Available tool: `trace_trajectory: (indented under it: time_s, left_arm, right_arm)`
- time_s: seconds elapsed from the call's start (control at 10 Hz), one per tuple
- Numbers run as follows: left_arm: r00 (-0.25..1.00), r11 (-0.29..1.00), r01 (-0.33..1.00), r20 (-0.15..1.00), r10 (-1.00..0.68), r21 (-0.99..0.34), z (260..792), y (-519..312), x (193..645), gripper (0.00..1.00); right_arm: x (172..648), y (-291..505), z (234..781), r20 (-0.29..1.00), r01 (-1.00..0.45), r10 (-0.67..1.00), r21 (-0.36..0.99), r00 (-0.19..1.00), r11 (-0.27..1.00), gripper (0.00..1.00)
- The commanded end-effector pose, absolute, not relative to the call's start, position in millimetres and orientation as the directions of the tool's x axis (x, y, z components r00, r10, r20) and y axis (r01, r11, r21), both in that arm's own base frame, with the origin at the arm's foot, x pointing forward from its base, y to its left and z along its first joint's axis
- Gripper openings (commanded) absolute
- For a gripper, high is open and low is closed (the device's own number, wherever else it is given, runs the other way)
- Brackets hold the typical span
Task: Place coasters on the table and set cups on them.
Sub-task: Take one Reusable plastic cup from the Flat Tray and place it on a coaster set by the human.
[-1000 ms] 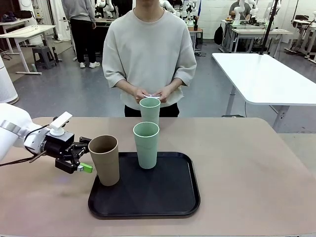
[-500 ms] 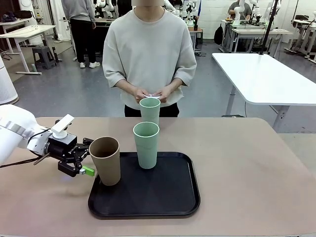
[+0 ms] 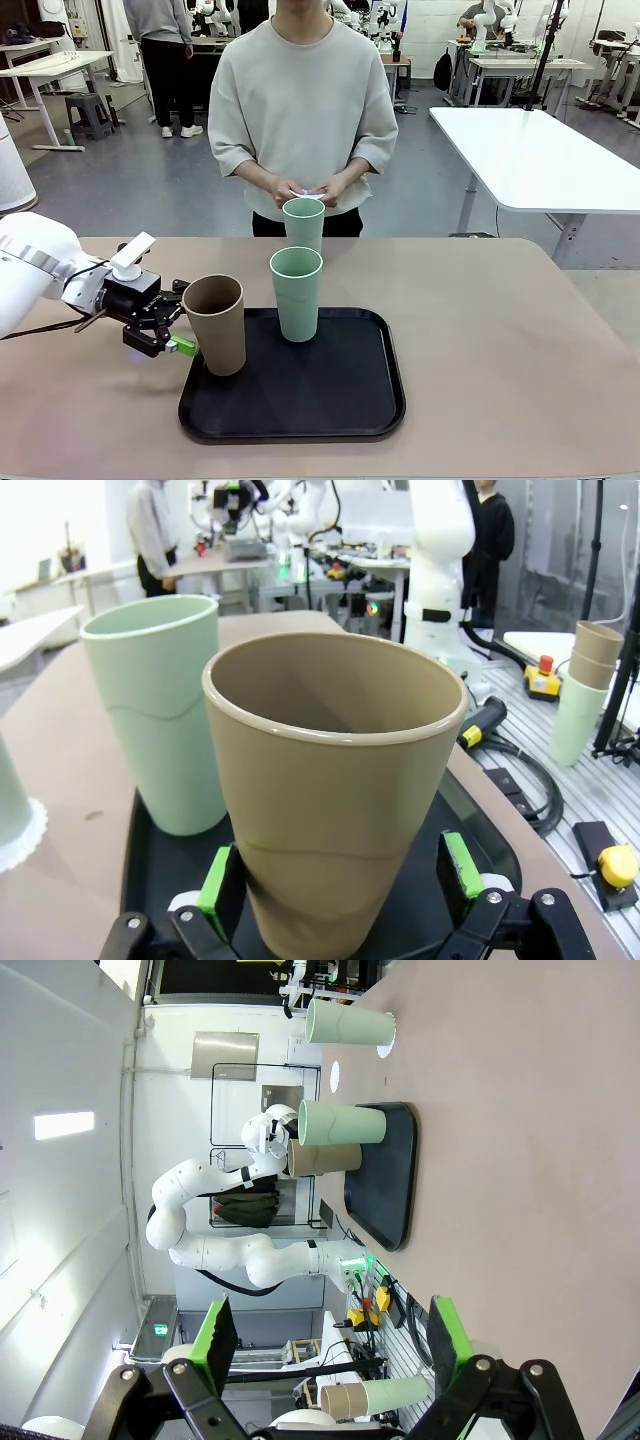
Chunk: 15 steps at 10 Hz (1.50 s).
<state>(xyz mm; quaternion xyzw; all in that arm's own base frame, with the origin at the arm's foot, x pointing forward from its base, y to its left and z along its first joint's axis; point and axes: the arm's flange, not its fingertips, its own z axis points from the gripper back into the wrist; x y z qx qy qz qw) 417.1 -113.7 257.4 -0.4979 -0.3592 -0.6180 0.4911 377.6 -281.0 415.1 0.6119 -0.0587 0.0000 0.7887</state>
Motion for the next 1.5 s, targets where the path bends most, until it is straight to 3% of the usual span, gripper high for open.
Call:
trace_trajectory:
  time_s: [0.0,1.4]
  left_arm:
    - [-0.042,-0.271,0.962,0.970,-0.241,-0.025,253.3,-122.6,423.4,1.00]
    - [0.012,-0.258,0.963,0.972,-0.234,-0.074,247.3,-150.9,438.5,1.00]
  right_arm:
    - [379.9,-280.8,415.3,0.098,-0.074,-0.086,0.966,0.991,0.247,1.00]
    - [379.9,-280.8,415.3,0.098,-0.074,-0.086,0.966,0.991,0.247,1.00]
